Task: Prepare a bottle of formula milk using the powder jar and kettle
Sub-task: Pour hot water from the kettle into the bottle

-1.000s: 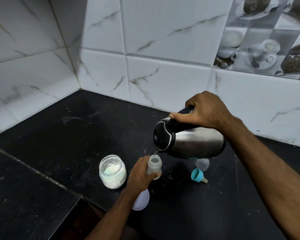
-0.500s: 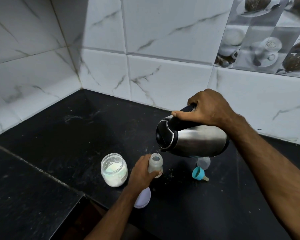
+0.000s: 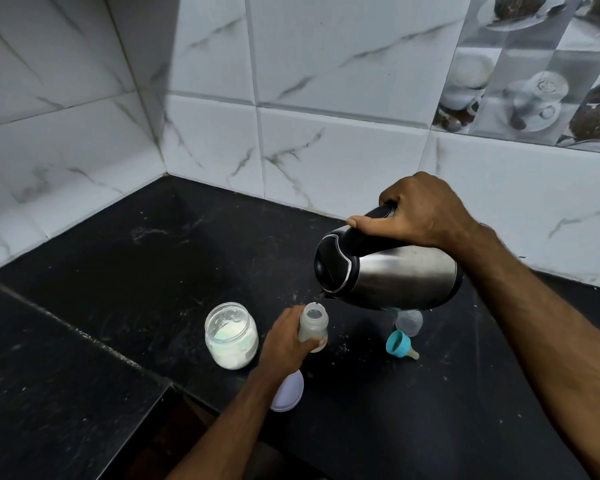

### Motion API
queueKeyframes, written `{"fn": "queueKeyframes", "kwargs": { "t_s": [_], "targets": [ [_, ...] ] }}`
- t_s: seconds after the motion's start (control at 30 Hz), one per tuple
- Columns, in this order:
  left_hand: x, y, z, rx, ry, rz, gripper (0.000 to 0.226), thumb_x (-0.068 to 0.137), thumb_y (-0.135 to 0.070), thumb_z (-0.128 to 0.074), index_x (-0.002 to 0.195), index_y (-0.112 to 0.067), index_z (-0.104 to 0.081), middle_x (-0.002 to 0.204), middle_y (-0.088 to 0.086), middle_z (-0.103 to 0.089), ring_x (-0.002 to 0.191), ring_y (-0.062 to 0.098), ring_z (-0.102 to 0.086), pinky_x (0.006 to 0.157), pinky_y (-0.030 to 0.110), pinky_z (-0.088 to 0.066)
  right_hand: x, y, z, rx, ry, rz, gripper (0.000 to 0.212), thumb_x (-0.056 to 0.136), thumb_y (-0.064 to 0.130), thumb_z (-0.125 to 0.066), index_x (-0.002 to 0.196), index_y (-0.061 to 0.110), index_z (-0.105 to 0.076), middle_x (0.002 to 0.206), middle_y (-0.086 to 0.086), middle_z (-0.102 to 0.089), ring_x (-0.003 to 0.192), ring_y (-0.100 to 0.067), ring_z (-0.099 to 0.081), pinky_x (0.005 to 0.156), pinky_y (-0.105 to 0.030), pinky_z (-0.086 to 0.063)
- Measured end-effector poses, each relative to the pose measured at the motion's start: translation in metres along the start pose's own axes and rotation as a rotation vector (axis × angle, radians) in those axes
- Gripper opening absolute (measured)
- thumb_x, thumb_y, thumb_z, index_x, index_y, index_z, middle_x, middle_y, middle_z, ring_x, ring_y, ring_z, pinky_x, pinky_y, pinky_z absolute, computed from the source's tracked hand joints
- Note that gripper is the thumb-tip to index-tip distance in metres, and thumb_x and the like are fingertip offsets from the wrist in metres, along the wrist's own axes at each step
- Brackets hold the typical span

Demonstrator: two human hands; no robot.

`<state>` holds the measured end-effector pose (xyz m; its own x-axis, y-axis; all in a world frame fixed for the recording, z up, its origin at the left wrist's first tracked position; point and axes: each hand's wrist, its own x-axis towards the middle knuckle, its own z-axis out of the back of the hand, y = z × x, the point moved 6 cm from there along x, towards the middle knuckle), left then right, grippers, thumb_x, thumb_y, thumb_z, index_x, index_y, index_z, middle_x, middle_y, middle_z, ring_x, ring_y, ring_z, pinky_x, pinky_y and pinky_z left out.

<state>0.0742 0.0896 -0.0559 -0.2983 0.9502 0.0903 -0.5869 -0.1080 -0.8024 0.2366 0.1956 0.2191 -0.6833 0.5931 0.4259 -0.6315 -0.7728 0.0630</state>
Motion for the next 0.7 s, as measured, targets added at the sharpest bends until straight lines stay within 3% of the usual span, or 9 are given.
{"fn": "queueKeyframes", "kwargs": {
  "t_s": [0.7],
  "targets": [
    [-0.0024, -0.0029, 0.0014, -0.027, -0.014, 0.012, 0.050, 0.074, -0.031, -0.081, 0.120, -0.027, -0.059, 0.109, -0.013, -0.060, 0.101, 0.008, -0.058, 0.091, 0.034, -0.049, 0.0018, 0.0003, -0.0016, -0.012, 0.016, -0.003, 0.081, 0.065, 0.084, -0.039, 0.047, 0.005, -0.037, 0.042, -0.007, -0.031, 0.046, -0.021, -0.030, 0.049, -0.031, -0.026]
  ]
}}
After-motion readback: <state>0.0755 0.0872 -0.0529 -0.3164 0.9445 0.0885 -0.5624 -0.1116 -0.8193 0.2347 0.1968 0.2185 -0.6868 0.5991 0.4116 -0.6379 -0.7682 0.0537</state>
